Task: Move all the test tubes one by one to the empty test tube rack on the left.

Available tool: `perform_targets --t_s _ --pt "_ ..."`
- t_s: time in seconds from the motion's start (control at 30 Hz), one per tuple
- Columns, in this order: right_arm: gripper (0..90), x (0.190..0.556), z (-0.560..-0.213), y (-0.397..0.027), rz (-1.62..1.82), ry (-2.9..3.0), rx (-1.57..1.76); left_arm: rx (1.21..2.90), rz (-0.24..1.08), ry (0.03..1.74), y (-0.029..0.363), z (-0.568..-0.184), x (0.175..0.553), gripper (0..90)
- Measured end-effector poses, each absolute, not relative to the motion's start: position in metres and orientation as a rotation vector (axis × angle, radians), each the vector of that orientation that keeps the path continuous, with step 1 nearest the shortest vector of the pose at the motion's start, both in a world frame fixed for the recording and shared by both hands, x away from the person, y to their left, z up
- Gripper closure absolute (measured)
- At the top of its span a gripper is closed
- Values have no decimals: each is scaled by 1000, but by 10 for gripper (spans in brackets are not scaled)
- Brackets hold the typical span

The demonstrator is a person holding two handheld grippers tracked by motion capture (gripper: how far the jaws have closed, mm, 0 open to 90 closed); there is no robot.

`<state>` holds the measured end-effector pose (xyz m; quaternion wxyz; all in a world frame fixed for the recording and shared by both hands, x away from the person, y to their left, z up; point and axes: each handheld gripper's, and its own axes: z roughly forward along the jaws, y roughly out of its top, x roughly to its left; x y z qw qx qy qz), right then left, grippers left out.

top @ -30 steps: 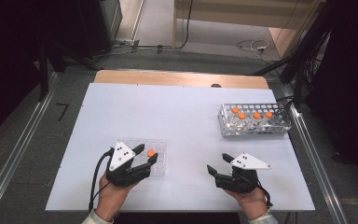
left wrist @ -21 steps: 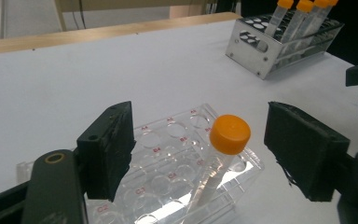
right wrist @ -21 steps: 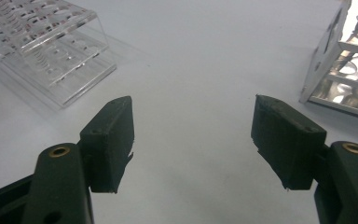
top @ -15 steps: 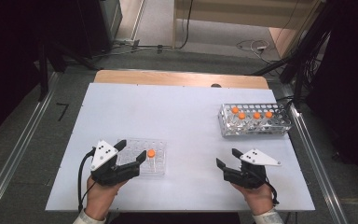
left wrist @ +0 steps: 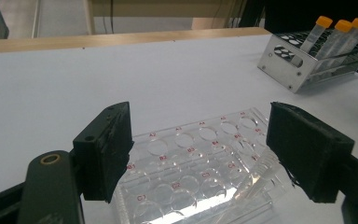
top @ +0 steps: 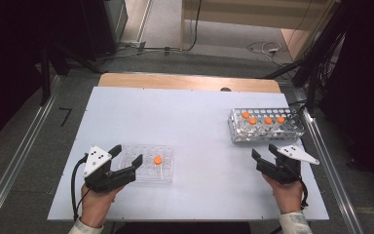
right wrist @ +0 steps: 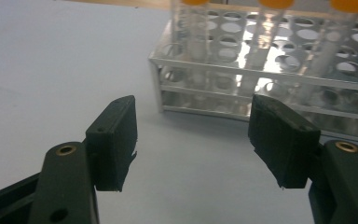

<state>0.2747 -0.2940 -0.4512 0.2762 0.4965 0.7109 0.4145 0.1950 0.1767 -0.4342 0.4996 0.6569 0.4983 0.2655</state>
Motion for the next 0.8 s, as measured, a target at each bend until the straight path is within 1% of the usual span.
perform_targets --t_s 0.1,0.2,0.53,0.57,0.67,0.7,0.77,0.8 --pt "319 288 -453 -305 1080 1849 1374 1591 646 1208 179 -435 195 222" --pt "326 293 -453 -310 1063 1822 1389 1591 661 1216 180 -436 195 222" --pt "389 316 -457 -325 1013 1729 1455 1586 676 1234 184 -437 196 223" --pt "425 322 -457 -326 1002 1701 1471 1584 679 1236 185 -437 196 223" --pt "466 330 -457 -329 997 1663 1484 1579 683 1235 186 -436 196 223" --pt "466 330 -457 -329 997 1663 1484 1577 685 1236 186 -436 196 223" --pt "507 338 -456 -331 988 1648 1480 1578 686 1239 187 -436 196 223" --pt "507 338 -456 -331 988 1648 1480 1578 685 1239 187 -436 196 224"
